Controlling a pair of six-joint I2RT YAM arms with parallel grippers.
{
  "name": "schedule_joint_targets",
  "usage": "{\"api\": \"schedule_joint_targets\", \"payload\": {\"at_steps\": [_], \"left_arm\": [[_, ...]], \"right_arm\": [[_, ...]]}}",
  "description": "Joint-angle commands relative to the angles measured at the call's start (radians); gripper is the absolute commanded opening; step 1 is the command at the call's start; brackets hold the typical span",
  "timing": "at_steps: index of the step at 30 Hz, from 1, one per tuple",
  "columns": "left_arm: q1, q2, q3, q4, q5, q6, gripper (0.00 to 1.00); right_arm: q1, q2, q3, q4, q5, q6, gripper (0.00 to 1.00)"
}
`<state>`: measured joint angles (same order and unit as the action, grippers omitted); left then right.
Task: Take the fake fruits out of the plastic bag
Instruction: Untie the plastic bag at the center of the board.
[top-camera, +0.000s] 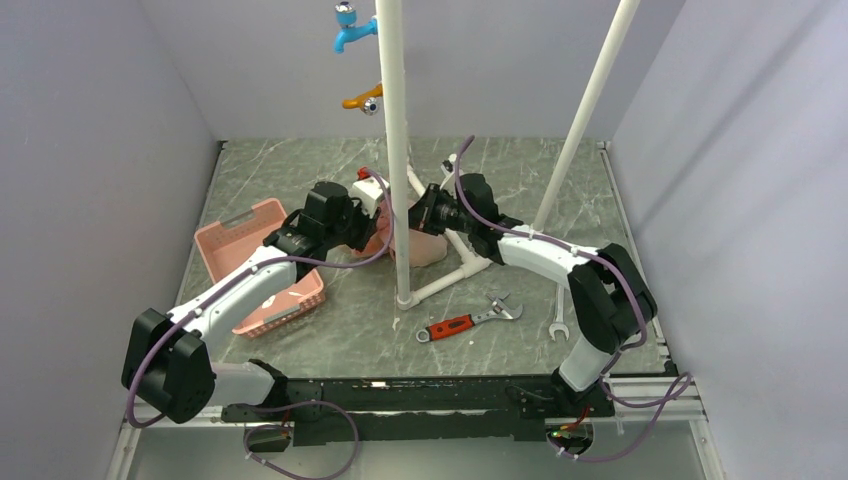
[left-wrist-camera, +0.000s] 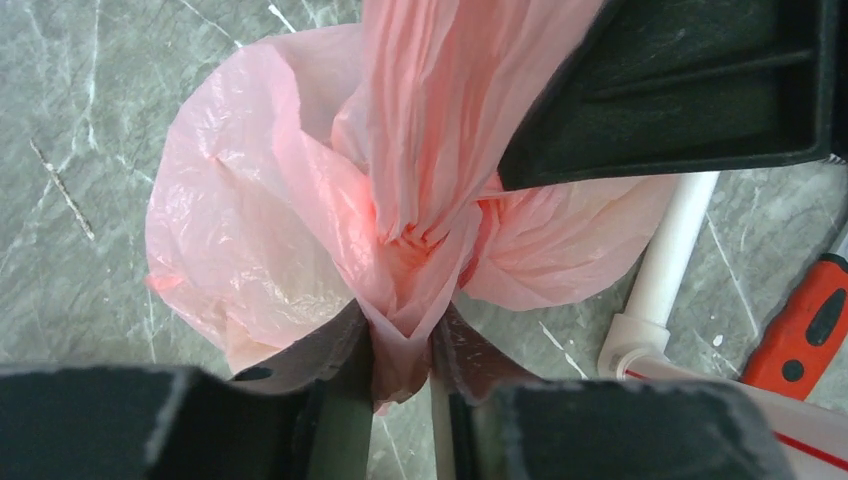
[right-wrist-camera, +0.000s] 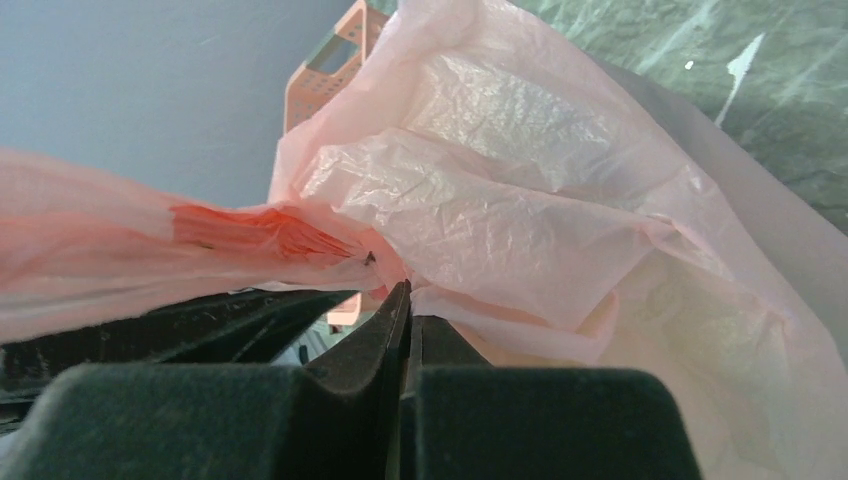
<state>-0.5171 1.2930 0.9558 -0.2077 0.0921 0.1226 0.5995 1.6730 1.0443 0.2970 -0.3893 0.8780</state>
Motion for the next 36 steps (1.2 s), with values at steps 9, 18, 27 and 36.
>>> {"api": "schedule_joint_targets", "payload": {"at_steps": [9,18,27,36], "left_arm": [[0.007,-0.06,0.0,0.021,-0.198,-0.004,0.0],[0.037,-0.071,-0.001,0.032,-0.108,-0.028,0.0],[0.038,-0.055,0.009,0.031,-0.021,-0.035,0.0],[0.039,-0.049,0.015,0.028,-0.009,-0.038,0.0]], "right_arm": [[-0.08,-0.128,-0.053,-0.107,0.135,-0.128,0.0],[-0.133,-0.171,-0.001,-0.365,0.317,-0.351,0.09],[0.034,-0.237,0.057,-0.453,0.416,-0.511,0.47],[0.146,-0.303,0.075,-0.493,0.582,-0.591,0.63]]}}
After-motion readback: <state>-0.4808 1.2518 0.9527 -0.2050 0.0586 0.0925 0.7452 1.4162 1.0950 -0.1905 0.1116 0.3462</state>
